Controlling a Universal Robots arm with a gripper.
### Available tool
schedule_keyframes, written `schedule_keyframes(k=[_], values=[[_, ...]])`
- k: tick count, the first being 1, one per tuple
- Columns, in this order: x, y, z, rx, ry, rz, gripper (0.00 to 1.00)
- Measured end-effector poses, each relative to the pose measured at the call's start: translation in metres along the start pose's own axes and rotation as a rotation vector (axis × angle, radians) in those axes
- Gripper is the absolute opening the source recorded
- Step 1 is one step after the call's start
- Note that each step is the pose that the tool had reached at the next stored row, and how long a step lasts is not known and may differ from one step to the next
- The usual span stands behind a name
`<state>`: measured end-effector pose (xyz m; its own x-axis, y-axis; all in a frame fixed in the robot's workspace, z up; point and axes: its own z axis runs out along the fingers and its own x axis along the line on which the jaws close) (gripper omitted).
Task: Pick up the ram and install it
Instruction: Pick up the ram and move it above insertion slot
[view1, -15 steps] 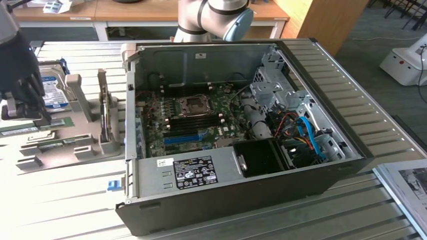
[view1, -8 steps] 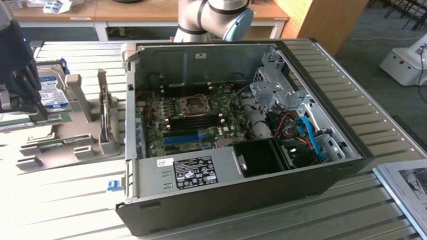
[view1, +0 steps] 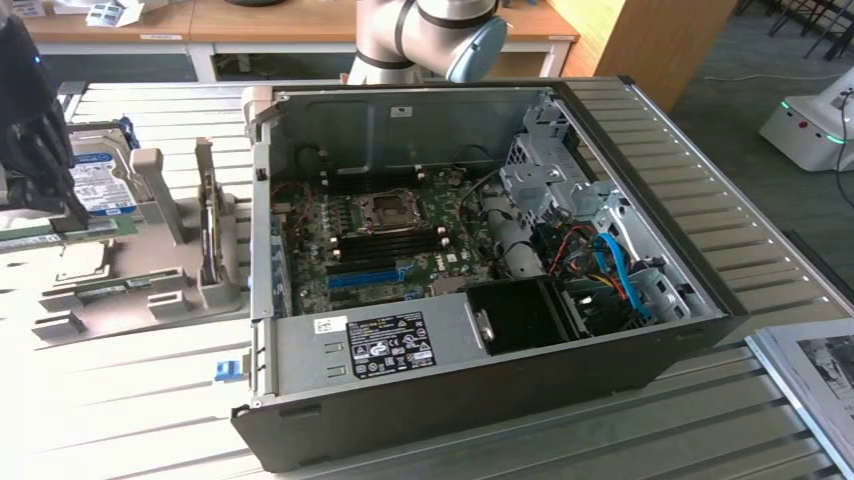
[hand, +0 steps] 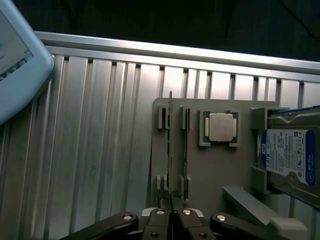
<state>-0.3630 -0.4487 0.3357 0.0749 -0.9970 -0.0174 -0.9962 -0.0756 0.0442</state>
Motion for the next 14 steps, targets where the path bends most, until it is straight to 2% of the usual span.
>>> schedule_keyframes(k=[14], values=[[0.000, 0.0010, -0.0230, 0.0001, -0.0002, 0.004, 0.12]])
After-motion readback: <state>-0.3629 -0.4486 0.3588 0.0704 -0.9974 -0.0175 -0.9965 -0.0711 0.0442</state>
